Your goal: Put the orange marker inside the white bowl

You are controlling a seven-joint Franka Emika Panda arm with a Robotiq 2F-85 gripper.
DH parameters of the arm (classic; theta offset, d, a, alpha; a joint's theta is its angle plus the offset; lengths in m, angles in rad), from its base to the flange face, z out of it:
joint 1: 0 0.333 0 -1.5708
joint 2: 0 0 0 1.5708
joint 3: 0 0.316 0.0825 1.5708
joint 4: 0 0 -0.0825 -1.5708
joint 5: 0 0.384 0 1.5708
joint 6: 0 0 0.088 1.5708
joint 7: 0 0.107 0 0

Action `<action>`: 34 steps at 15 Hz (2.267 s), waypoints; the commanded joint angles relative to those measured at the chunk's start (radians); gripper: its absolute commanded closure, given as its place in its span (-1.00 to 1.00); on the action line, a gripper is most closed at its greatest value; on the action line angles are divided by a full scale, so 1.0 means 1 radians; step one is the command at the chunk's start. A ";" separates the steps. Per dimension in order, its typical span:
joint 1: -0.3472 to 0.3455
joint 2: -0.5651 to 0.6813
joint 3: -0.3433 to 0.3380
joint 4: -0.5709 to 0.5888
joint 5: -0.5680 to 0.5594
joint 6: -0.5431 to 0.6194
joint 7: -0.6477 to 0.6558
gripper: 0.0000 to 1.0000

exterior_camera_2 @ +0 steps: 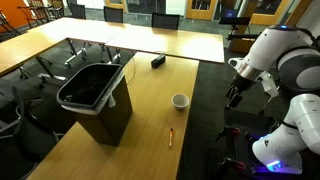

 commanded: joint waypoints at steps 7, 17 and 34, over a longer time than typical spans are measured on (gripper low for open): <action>-0.019 0.025 0.036 -0.011 0.010 0.013 0.053 -1.00; -0.074 0.515 0.340 0.128 0.034 0.356 0.742 -1.00; 0.233 1.296 0.015 0.439 -0.080 0.834 1.587 -1.00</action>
